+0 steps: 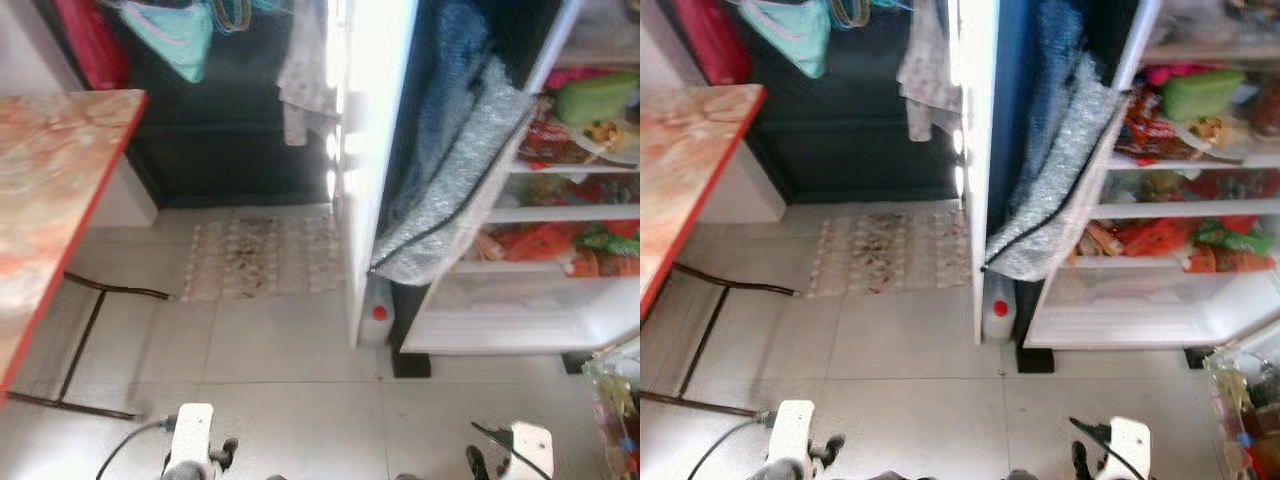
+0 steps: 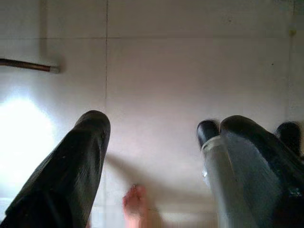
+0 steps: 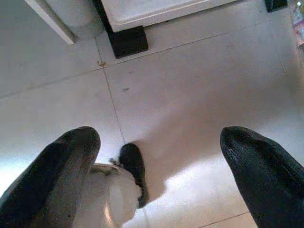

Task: Restocking fridge

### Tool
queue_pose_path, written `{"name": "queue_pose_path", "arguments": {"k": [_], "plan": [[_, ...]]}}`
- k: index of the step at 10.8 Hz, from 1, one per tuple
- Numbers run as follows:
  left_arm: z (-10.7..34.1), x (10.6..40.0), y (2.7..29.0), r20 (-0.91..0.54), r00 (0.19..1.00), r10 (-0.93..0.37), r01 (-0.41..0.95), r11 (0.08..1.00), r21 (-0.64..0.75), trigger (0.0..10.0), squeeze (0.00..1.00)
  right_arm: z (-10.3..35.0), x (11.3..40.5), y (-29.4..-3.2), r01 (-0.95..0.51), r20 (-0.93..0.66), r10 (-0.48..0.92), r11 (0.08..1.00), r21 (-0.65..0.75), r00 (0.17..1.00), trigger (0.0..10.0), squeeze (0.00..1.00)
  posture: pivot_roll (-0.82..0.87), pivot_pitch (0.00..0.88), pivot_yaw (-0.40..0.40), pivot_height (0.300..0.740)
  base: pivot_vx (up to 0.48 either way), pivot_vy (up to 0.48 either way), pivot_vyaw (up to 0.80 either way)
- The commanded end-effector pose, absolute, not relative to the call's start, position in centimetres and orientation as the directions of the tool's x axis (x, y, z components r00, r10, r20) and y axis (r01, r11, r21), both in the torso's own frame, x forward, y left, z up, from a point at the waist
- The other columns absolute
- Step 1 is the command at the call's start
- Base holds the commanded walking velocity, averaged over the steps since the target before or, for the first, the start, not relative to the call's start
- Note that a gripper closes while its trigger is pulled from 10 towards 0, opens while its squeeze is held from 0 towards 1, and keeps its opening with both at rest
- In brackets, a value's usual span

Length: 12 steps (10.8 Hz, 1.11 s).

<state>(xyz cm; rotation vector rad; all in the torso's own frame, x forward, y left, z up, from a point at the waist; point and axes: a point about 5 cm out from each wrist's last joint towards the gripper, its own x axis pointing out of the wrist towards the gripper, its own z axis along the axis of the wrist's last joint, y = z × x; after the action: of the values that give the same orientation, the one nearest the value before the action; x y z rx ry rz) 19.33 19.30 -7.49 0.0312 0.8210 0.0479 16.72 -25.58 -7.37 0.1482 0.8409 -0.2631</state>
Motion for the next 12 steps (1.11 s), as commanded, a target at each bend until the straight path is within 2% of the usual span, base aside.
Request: {"name": "queue_pose_path", "arguments": {"k": [1,2,12], "plan": [[-7.77,18.84,19.6,-0.753,0.656,0.057,-0.03,0.998,0.05,10.0,0.0,-7.97,15.48,-25.47,0.307,-0.779,-0.168,0.951,0.033,0.604,10.0,0.0,-0.13,0.152,0.08,0.74,0.0,0.0,-0.79],[-7.8,18.8,19.58,-0.755,0.653,0.056,-0.03,0.998,0.048,10.0,0.0,-7.98,15.46,-25.45,0.306,-0.779,-0.167,0.952,0.033,0.604,10.0,0.0,-0.14,0.153,0.08,0.74,0.0,0.48,-0.79],[-8.02,18.4,19.57,-0.767,0.64,0.049,-0.017,0.999,0.05,10.0,0.0,-7.98,15.51,-25.46,0.305,-0.78,-0.171,0.952,0.027,0.601,10.0,0.0,-0.12,0.159,0.083,0.74,0.0,0.035,-0.79]]}}
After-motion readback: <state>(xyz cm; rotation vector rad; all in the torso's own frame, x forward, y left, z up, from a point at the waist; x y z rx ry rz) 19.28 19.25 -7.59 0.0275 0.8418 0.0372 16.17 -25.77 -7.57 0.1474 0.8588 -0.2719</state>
